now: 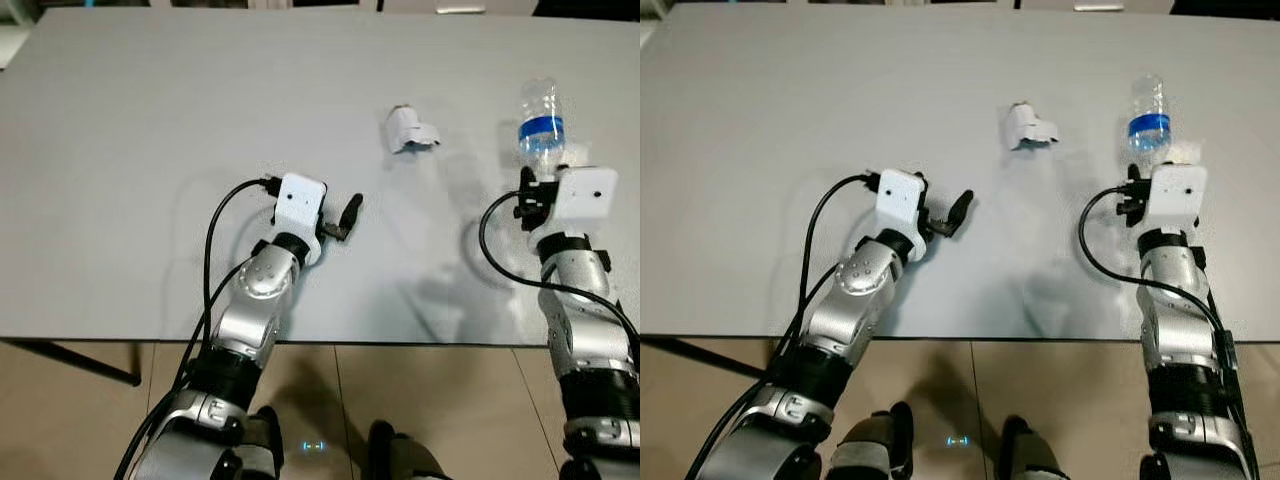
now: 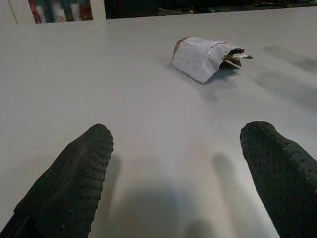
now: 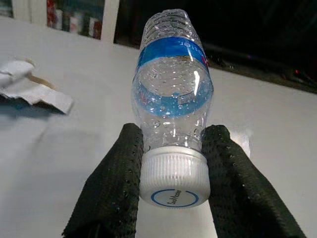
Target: Picking trash to rubbish bin
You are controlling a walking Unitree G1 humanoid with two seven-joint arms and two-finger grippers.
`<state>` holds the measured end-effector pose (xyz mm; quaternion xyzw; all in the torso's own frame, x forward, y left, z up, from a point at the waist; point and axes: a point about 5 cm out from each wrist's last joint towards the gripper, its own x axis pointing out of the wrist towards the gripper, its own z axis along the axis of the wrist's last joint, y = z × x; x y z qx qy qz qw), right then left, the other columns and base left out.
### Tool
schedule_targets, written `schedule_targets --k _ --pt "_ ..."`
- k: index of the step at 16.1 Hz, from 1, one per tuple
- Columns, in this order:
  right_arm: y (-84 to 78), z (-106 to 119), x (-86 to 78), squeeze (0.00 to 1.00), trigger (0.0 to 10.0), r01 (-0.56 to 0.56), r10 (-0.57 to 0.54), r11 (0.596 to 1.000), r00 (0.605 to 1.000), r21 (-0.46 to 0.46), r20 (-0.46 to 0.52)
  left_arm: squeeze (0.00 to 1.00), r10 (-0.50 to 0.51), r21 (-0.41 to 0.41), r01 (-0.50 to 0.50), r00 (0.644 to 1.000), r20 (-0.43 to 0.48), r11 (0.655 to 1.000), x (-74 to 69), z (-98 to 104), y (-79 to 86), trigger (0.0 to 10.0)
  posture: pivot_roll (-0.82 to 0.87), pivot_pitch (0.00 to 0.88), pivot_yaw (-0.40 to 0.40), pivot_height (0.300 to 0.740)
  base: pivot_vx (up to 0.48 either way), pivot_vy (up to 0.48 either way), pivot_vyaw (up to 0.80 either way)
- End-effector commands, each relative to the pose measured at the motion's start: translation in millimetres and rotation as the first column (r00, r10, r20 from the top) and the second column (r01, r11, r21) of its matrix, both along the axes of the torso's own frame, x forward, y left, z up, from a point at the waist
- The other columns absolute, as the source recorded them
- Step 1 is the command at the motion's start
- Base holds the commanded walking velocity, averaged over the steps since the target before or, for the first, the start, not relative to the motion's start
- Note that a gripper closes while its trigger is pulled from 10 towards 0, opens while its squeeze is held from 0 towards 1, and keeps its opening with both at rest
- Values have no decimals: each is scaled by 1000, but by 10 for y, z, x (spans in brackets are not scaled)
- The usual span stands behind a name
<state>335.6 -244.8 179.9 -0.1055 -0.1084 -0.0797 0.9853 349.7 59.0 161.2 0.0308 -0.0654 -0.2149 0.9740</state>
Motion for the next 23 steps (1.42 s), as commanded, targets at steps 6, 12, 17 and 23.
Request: schedule_targets --k 6,12,17,23 --pt "105 172 -222 0 10000 83 -88 990 995 115 42 0 -22 -49 23 1000 8 999 33 29 -176 10000 104 131 -19 740 0 0 0" --pt "118 171 -498 0 10000 209 -227 952 972 224 61 0 -4 -46 4 1000 -10 999 33 -52 -135 10000 71 132 -29 740 0 0 0" --pt "76 148 -638 0 10000 286 -302 929 953 236 35 0 -10 -47 9 1000 -15 999 35 -83 -166 10000 54 123 -34 740 0 0 0" --pt "76 148 -638 0 10000 286 -302 929 953 236 35 0 -10 -47 9 1000 -15 999 35 -83 -166 10000 54 123 -34 740 0 0 0"
